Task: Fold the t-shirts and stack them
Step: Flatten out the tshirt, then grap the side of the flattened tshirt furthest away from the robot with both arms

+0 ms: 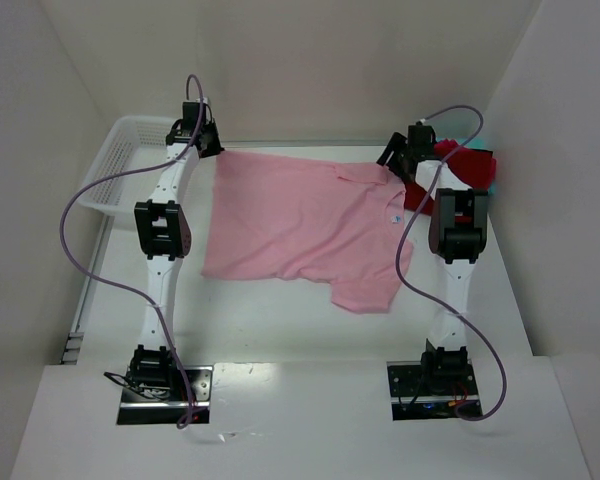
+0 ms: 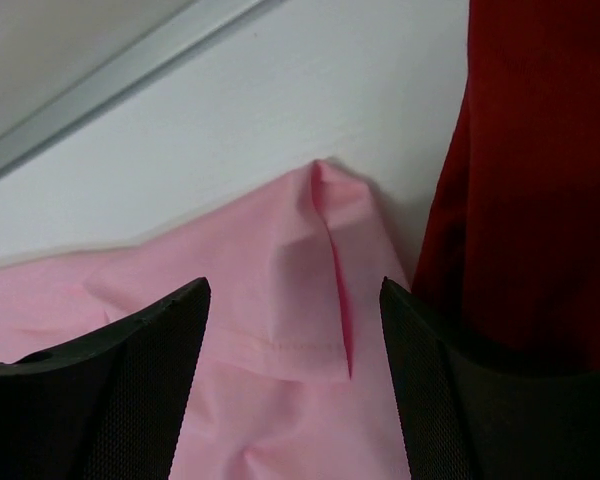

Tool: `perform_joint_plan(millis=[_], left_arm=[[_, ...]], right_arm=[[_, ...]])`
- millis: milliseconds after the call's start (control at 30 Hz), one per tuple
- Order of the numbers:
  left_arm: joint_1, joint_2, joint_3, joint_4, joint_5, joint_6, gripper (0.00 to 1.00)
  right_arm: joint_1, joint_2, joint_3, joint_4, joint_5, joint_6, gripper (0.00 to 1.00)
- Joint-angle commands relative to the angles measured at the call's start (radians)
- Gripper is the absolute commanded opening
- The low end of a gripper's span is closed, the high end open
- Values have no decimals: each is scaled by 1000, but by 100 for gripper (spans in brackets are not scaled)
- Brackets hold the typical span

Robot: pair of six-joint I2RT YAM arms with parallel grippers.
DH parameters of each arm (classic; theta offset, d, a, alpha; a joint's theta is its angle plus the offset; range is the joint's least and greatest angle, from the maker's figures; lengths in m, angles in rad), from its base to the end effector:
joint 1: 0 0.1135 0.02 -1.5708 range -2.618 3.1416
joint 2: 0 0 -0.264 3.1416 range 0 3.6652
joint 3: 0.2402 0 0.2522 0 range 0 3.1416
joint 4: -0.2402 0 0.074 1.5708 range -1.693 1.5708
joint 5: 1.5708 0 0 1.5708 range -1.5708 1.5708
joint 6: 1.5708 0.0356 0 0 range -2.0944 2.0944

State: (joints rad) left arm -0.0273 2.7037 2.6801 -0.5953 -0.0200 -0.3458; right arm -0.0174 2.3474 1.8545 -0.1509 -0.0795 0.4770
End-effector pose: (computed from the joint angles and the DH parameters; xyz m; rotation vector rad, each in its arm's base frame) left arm 0.5945 -0.0155 0.2161 -0.3594 2.1662 -0.1884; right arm 0.5368 -0.0065 0.1730 0.5034 2.1762 0.3407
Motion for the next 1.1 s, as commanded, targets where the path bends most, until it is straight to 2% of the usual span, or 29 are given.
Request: perform_joint_plan(millis=[0, 333, 500, 667, 800, 933, 1067], left_arm=[[7, -18, 43, -15, 18, 42, 0], [7, -18, 43, -15, 29, 42, 0], [7, -18, 43, -15, 29, 42, 0], [7, -9, 43, -15, 29, 42, 0], [7, -9, 43, -15, 29, 42, 0], [7, -9, 43, -15, 29, 42, 0], [7, -9, 43, -15, 29, 42, 0]], right_arm=[[-7, -63, -37, 13, -68, -38, 75], [-7, -54, -29, 13, -83, -48, 72], [-7, 7, 32, -29, -106, -57, 57], [2, 18, 41, -39, -106, -57, 50], [11, 49, 89, -87, -83, -57, 51], [11, 39, 89, -111, -39, -78, 71], [11, 39, 100, -136, -29, -90, 73]])
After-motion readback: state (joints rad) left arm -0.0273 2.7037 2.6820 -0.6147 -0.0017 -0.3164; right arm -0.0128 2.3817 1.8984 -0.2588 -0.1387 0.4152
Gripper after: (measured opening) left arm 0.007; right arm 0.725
